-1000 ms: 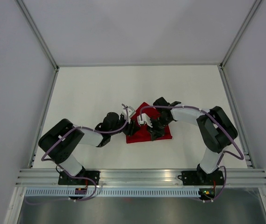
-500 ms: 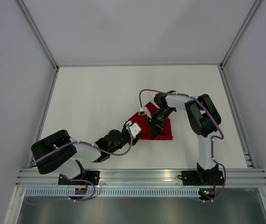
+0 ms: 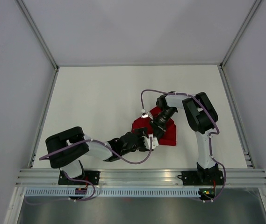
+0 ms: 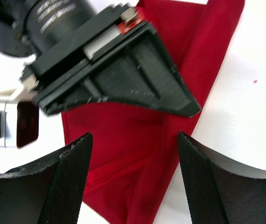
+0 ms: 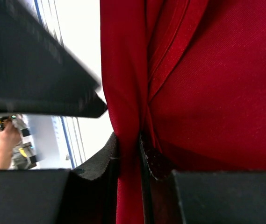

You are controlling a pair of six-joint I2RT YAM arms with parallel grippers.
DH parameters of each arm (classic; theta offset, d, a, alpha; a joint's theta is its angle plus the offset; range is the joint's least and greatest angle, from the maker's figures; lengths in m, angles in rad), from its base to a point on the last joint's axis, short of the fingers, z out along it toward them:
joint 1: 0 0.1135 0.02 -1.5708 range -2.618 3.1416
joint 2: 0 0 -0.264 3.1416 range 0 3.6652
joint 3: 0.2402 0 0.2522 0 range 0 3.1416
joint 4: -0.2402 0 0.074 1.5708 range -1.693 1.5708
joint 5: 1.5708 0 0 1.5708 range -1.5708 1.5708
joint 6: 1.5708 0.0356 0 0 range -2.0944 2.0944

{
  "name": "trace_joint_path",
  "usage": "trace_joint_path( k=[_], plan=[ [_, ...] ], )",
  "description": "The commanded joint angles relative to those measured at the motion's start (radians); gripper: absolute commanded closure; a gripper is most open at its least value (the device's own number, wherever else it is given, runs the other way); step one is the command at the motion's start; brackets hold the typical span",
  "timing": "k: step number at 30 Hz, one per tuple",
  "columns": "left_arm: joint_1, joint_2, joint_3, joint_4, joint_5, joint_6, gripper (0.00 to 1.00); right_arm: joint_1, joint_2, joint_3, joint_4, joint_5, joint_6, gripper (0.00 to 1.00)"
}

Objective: Fold the napkin, place the utensils inside, and roll it up
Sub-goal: Roll the napkin with the utensil

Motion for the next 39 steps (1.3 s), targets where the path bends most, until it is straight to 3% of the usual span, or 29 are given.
trace_joint_path(
  k=[1, 7, 17, 21, 23, 27, 30, 33, 34, 37, 39],
  plan=[
    [-0.005, 0.023, 0.079, -0.146, 0.116, 0.075, 0.23, -0.014, 0.076, -0.005, 0.111, 0.197, -0.085, 0.98],
    [0.016, 0.033, 0.151, -0.288, 0.282, 0.002, 0.26, -0.024, 0.089, 0.015, 0.105, 0.201, -0.084, 0.98],
    [0.098, 0.108, 0.188, -0.337, 0.359, -0.001, 0.29, -0.037, 0.089, 0.011, 0.11, 0.203, -0.085, 0.99],
    [0.127, 0.151, 0.232, -0.438, 0.42, -0.004, 0.41, -0.04, 0.089, 0.017, 0.11, 0.205, -0.087, 0.99],
    [0.127, 0.164, 0.27, -0.49, 0.437, 0.0, 0.56, -0.041, 0.083, 0.017, 0.122, 0.206, -0.087, 0.99],
    [0.127, 0.191, 0.317, -0.584, 0.481, -0.013, 0.76, -0.046, 0.044, -0.001, 0.185, 0.227, -0.064, 0.98],
    [0.134, 0.206, 0.357, -0.646, 0.501, -0.064, 0.9, -0.05, -0.014, -0.034, 0.28, 0.261, -0.013, 0.88],
    [0.151, 0.212, 0.38, -0.674, 0.553, -0.142, 0.96, -0.055, -0.103, -0.08, 0.387, 0.28, 0.044, 0.73],
    [0.156, 0.209, 0.375, -0.659, 0.561, -0.164, 0.97, -0.063, -0.149, -0.09, 0.413, 0.281, 0.057, 0.63],
    [0.165, 0.177, 0.309, -0.537, 0.576, -0.24, 0.98, -0.084, -0.23, -0.127, 0.493, 0.278, 0.114, 0.51],
    [0.179, 0.168, 0.269, -0.471, 0.589, -0.297, 0.98, -0.098, -0.261, -0.138, 0.509, 0.255, 0.134, 0.49]
  ],
)
